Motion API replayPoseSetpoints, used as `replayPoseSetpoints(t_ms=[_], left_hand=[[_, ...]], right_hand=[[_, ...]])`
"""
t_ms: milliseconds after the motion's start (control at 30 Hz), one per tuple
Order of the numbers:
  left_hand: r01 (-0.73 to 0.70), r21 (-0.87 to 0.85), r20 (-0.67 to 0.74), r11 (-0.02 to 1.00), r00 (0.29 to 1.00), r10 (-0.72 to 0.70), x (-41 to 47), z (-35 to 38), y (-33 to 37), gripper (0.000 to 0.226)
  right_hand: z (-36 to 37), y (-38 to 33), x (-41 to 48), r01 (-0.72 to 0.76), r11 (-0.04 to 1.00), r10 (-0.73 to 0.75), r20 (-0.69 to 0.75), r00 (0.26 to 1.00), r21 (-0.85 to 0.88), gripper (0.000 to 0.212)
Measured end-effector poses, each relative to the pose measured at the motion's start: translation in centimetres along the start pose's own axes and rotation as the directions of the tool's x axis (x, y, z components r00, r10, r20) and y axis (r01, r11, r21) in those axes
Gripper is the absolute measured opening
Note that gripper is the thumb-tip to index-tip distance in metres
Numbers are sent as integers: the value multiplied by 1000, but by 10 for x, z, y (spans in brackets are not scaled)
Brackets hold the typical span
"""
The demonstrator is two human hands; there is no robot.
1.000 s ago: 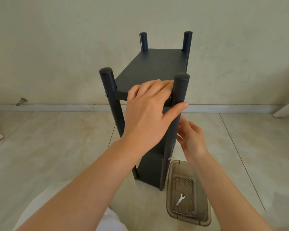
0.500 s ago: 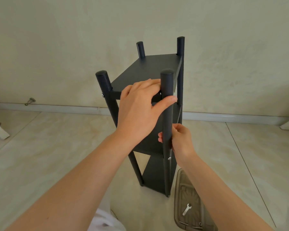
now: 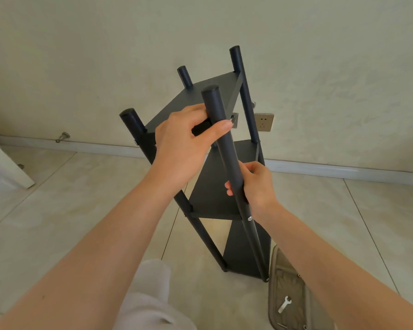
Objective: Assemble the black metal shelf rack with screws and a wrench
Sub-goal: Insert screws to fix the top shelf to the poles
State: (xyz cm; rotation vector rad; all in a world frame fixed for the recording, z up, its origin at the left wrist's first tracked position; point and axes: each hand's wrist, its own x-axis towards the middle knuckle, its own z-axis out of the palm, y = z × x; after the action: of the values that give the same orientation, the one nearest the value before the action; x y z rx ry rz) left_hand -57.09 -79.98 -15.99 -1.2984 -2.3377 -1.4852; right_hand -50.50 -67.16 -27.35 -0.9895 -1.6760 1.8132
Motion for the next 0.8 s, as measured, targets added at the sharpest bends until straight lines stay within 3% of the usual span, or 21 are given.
replayPoseSetpoints(t_ms=[233,533,600,800], left_hand=[[70,-77,-79,995,994,-76,-19,-18,-20,9],[217,-192,-67,957,970,-233,-40,-51,-65,10],[306,-215,-55,928,944,-324,-43,-62,-80,8],[546,-293,0,785,821,-571,-65,-80,-133,35]], right_hand=[[17,1,-13,49,999,-48,45,998,-5,18],[50,10,-15,104,993,-97,128,987,-51,23],[61,15,-13,107,992,-97,133,986,-68,24],[92,38,-1,138,978,-116,146,983,-156,19]])
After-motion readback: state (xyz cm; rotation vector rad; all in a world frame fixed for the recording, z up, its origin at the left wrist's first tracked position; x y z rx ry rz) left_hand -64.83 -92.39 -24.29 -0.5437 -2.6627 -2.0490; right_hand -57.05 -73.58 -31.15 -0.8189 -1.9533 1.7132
